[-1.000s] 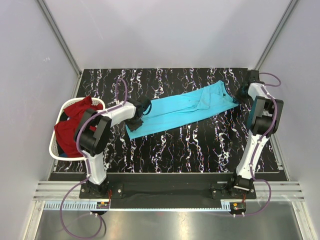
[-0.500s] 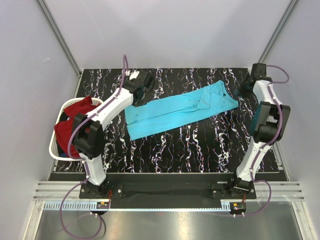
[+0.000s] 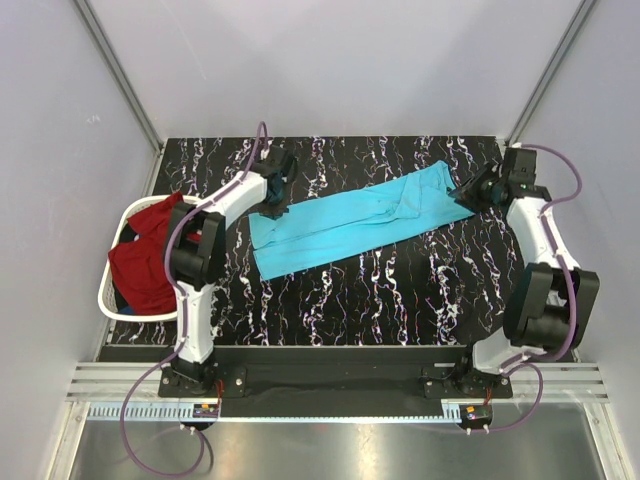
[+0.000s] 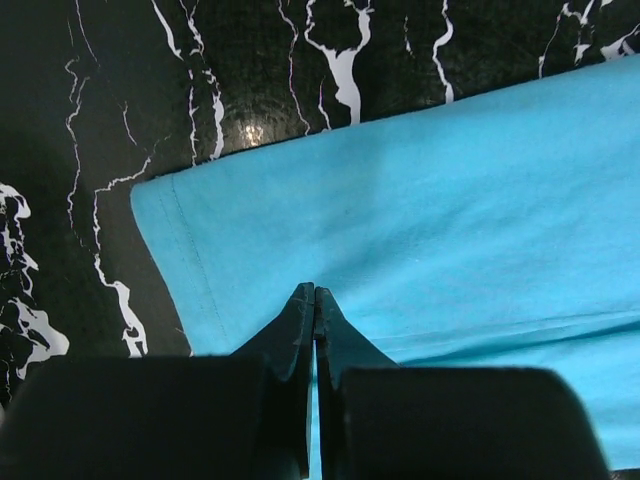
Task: Fold and stack the t-shirts
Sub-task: Fold the tshirt
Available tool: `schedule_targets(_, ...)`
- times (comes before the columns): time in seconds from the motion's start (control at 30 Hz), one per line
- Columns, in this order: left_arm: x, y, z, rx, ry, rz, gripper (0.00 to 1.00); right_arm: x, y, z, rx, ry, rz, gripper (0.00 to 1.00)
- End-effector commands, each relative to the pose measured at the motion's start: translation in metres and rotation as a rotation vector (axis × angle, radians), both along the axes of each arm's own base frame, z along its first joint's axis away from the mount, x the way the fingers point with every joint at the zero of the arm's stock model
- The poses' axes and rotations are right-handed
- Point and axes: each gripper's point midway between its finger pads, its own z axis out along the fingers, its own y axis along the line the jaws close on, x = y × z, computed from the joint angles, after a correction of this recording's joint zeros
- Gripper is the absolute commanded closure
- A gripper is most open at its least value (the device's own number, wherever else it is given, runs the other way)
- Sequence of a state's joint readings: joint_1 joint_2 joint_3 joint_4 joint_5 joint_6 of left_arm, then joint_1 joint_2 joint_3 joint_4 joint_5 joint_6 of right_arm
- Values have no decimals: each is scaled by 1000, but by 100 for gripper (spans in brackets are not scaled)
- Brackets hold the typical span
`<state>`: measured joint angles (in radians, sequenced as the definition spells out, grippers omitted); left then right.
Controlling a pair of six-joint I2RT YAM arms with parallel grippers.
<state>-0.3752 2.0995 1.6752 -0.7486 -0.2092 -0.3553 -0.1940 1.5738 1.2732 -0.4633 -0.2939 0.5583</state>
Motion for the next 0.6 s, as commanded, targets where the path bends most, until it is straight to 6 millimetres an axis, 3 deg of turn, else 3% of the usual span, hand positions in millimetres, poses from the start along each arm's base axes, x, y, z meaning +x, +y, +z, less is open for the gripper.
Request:
schedule_targets(0.0,1,-2,-7,4,-15,-17,100,-9,27,23,55,-92,73,66)
schedule_targets(0.03,-5,2,-17,20,10,-3,100,-15,31,14,70,-72,74,66)
schedule_targets(0.07,-10,8,-23,43,12,18,100,-20,34,18,73,-87,80,66)
schedule_targets(0.1,-27,14,-39,54,51,45,100,-25,38,19,82,-89,87,66)
schedule_targets(0.17,-36,14,-41,32,42,58,100,-38,44,16,101,-86,79,66)
schedule_targets(0.2,-50,17,-49,34,68,77,100,-41,44,15,102,-91,70,66)
schedule_targets(0.3,-72,16,-45,22,72,81,100,-49,43,14,106,-98,38,64)
schedule_targets(0.37,-81,15,-33,16,43,72,100,-51,39,10,92,-91,11,60)
schedule_targets(0.53,-135,9,-30,12,35,51,100,-35,12,-3,14,-85,-66,54)
schedule_targets(0.57,-142,7,-32,-1,35,51,100,-29,8,-16,22,-56,-61,54)
